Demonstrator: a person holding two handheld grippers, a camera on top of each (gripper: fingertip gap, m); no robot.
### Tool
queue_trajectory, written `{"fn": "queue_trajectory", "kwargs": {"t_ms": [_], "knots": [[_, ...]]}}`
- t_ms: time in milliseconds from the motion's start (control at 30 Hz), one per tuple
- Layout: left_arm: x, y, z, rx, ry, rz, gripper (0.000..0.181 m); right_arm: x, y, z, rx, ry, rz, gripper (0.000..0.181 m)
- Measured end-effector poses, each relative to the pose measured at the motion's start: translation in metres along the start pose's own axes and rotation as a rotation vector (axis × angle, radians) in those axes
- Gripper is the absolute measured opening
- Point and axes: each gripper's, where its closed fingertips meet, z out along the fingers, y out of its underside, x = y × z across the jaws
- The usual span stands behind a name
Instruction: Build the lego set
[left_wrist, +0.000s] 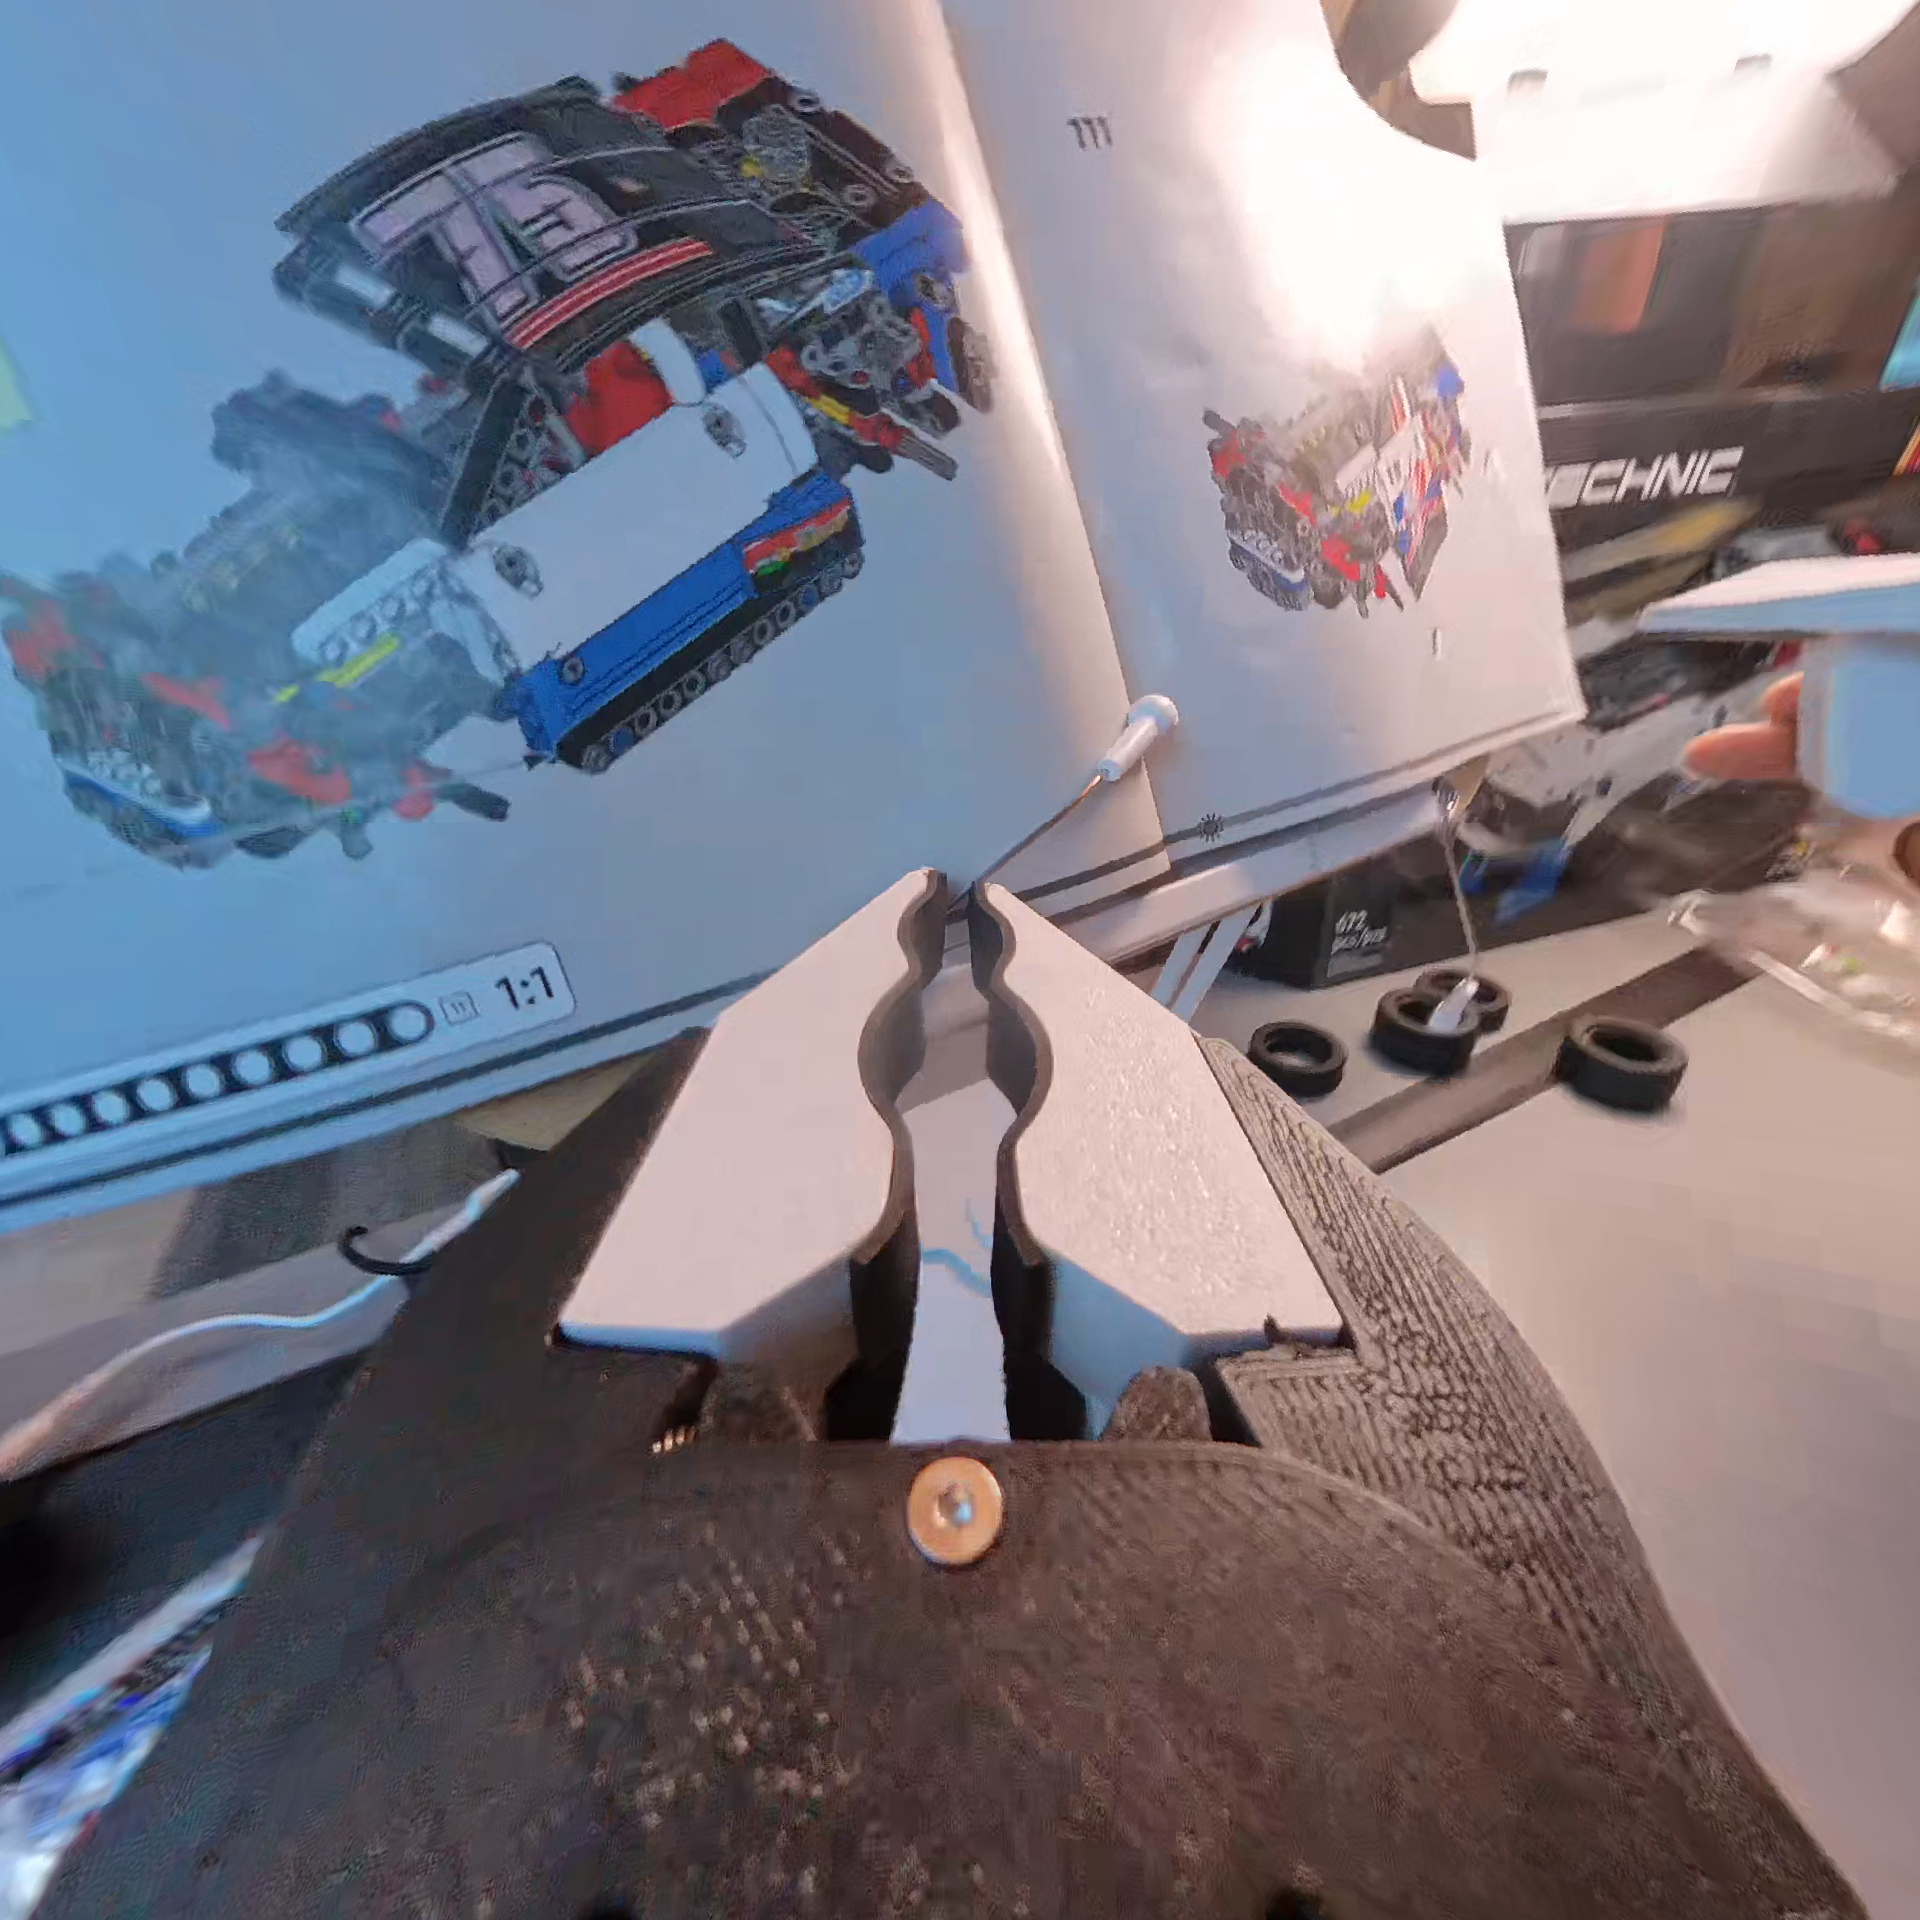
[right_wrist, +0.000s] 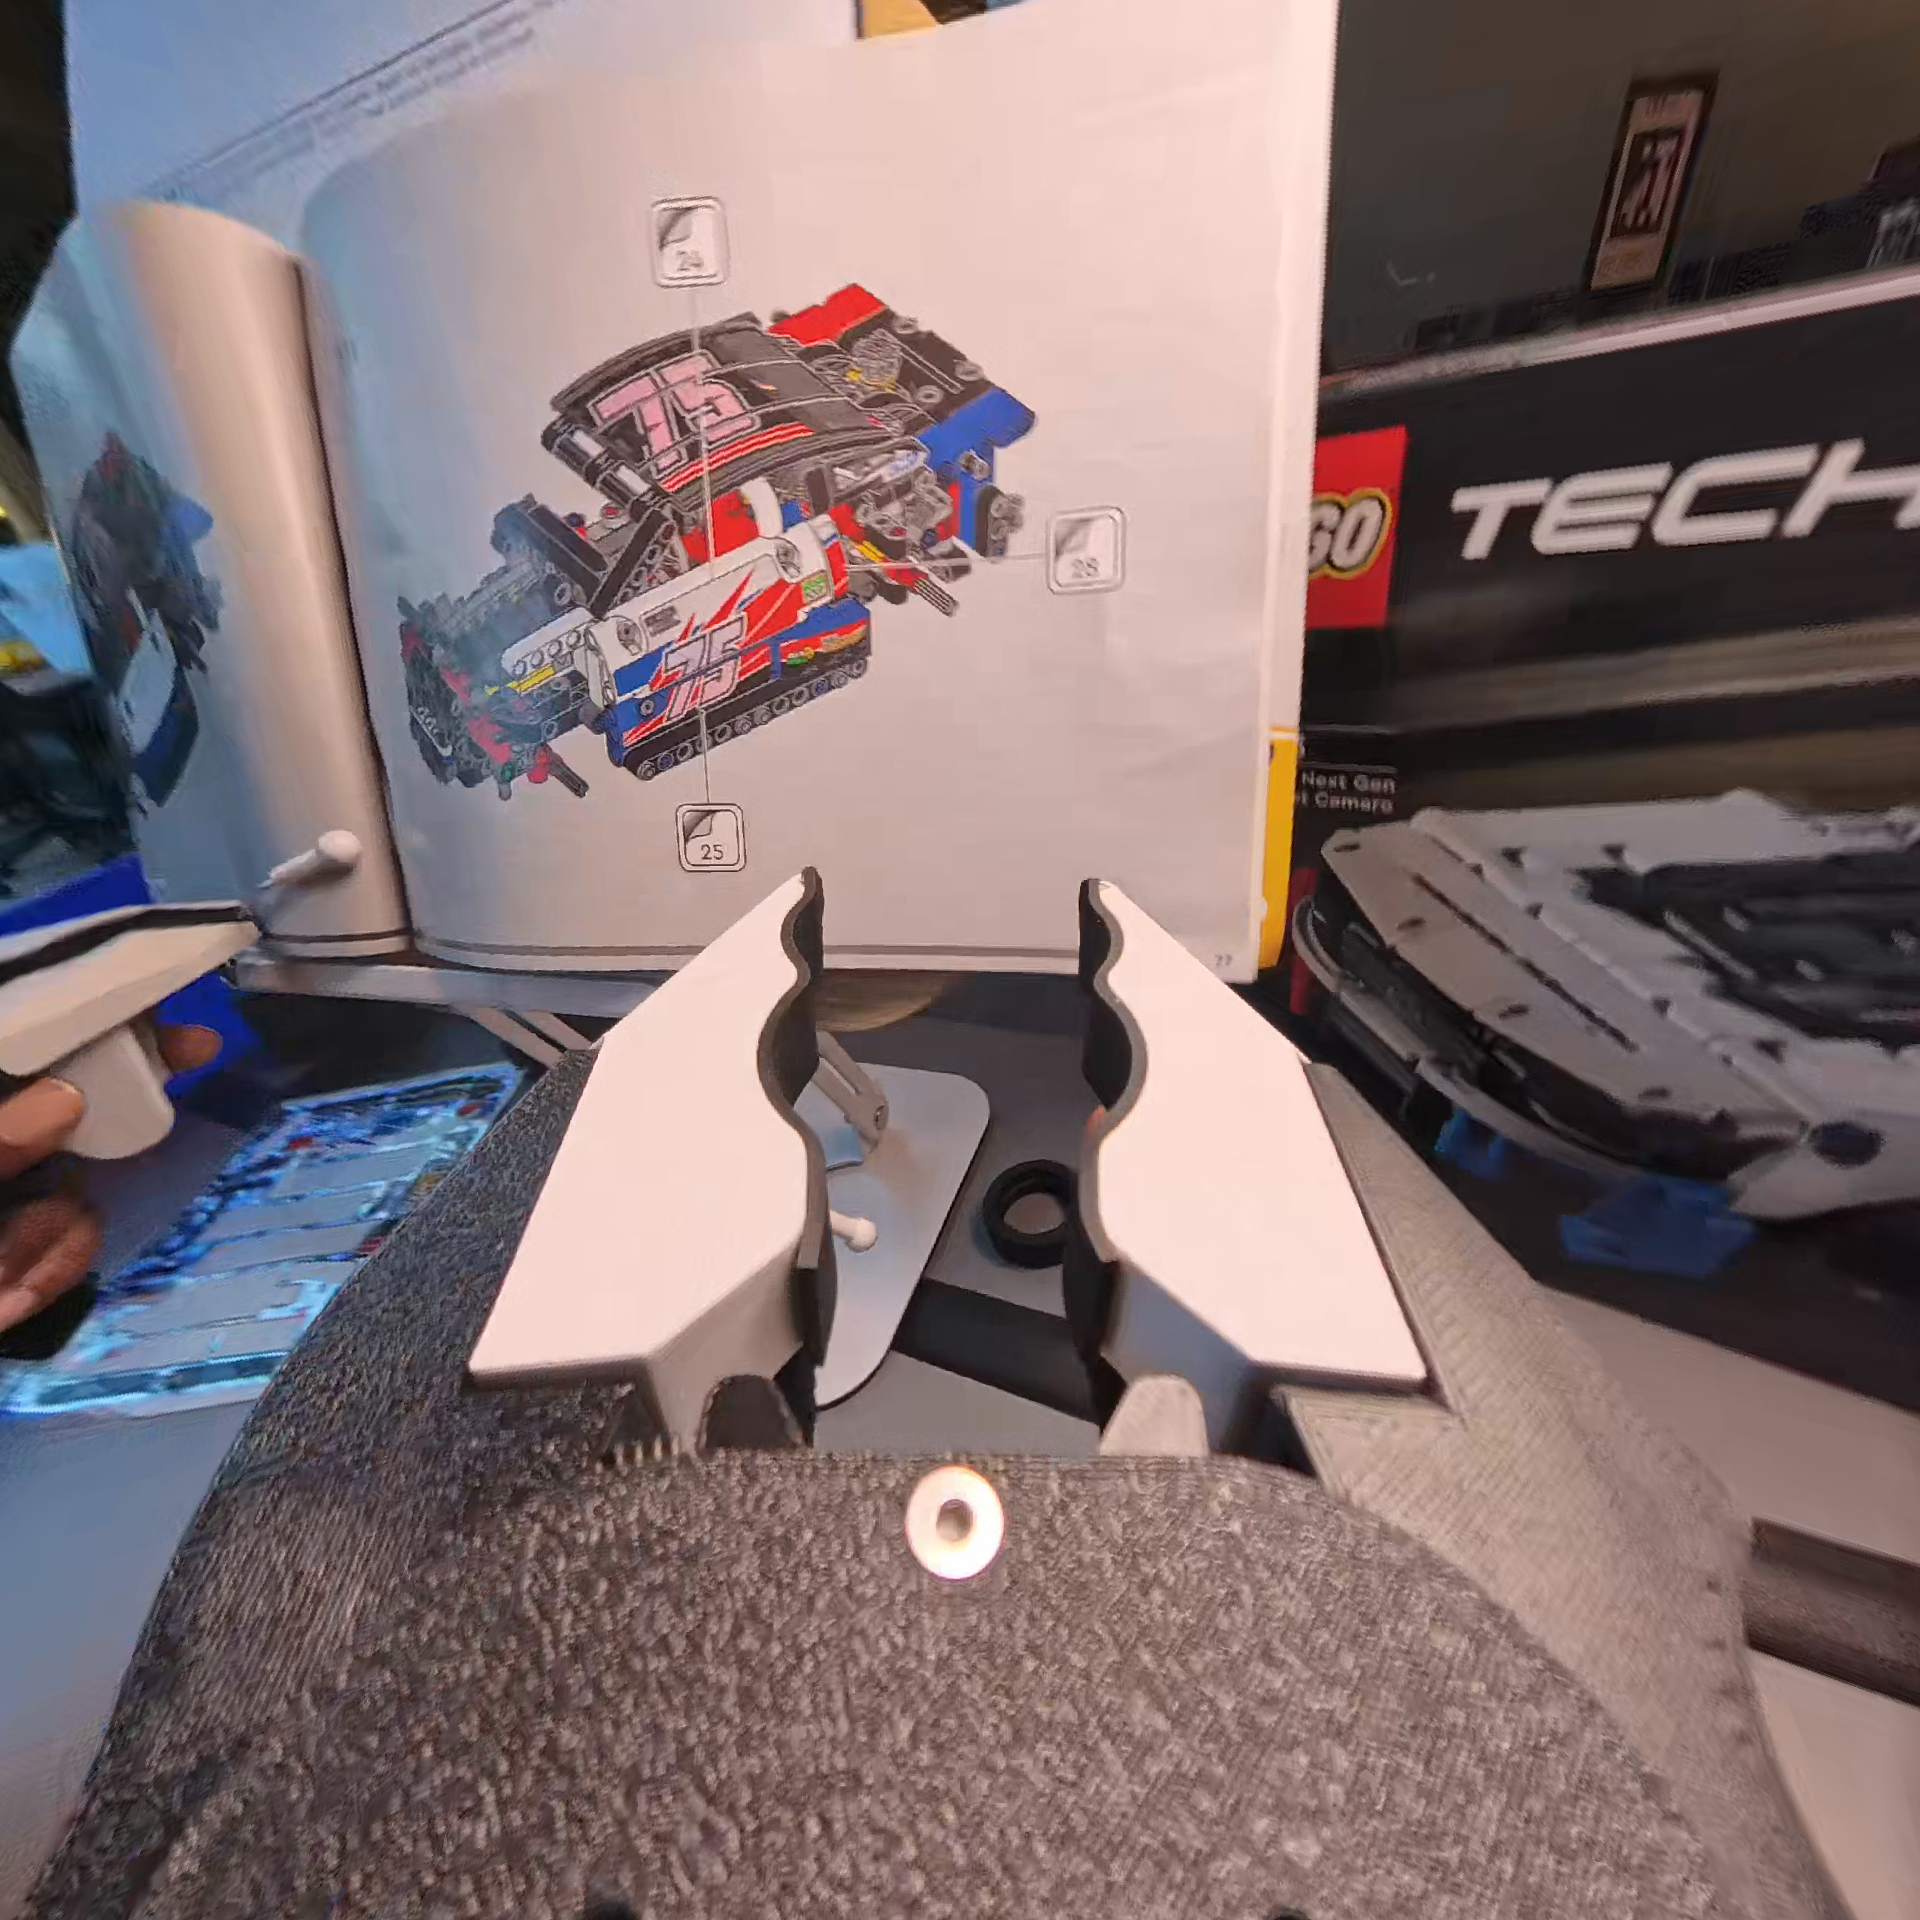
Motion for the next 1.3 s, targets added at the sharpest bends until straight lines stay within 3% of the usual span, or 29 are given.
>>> {"fn": "queue_trajectory", "kwargs": {"t_ms": [167, 267, 333, 400, 533, 633, 700, 767, 800, 900, 967, 1033, 1200, 1300], "knots": [[-0.007, -0.003, -0.004, 0.128, 0.015, -0.404, 0.000, -0.022, -0.017, 0.027, -0.041, 0.018, -0.336, 0.050], [-0.035, -0.010, -0.016, 0.192, -0.084, -0.442, 0.000, -0.035, -0.005, 0.044, -0.123, 0.017, -0.444, 0.052], [-0.030, -0.019, -0.016, 0.150, -0.011, -0.313, 0.000, -0.040, -0.005, 0.047, -0.120, 0.024, -0.453, 0.047], [-0.005, -0.016, -0.009, 0.032, 0.105, -0.090, 0.019, -0.045, -0.006, 0.048, -0.111, 0.036, -0.467, 0.047], [0.016, -0.017, 0.005, -0.086, 0.104, 0.408, 0.012, -0.054, -0.013, 0.049, -0.082, 0.069, -0.520, 0.048], [0.013, -0.008, 0.024, -0.207, 0.078, 0.589, 0.005, -0.065, -0.018, 0.050, -0.071, 0.057, -0.535, 0.050], [0.013, -0.006, 0.027, -0.225, 0.093, 0.620, 0.000, -0.068, -0.019, 0.051, -0.076, 0.058, -0.561, 0.051], [0.011, -0.012, 0.025, -0.162, 0.077, 0.495, 0.000, -0.065, -0.014, 0.055, -0.106, 0.061, -0.550, 0.053], [0.004, -0.019, 0.021, -0.098, 0.060, 0.351, 0.000, -0.060, -0.010, 0.056, -0.128, 0.071, -0.534, 0.054], [-0.040, -0.030, 0.006, 0.074, 0.025, -0.224, 0.000, -0.048, 0.000, 0.059, -0.151, 0.098, -0.510, 0.053], [-0.060, -0.019, -0.007, 0.159, 0.060, -0.612, 0.000, -0.046, 0.003, 0.058, -0.147, 0.096, -0.500, 0.053], [-0.068, -0.005, -0.020, 0.235, 0.088, -0.885, 0.000, -0.044, 0.005, 0.056, -0.158, 0.098, -0.500, 0.053], [-0.059, 0.036, -0.036, 0.246, 0.189, -1.304, 0.005, -0.040, 0.009, 0.052, -0.162, 0.088, -0.453, 0.053], [-0.048, 0.038, -0.043, 0.192, 0.221, -1.302, 0.008, -0.039, 0.011, 0.049, -0.165, 0.078, -0.438, 0.054]]}}
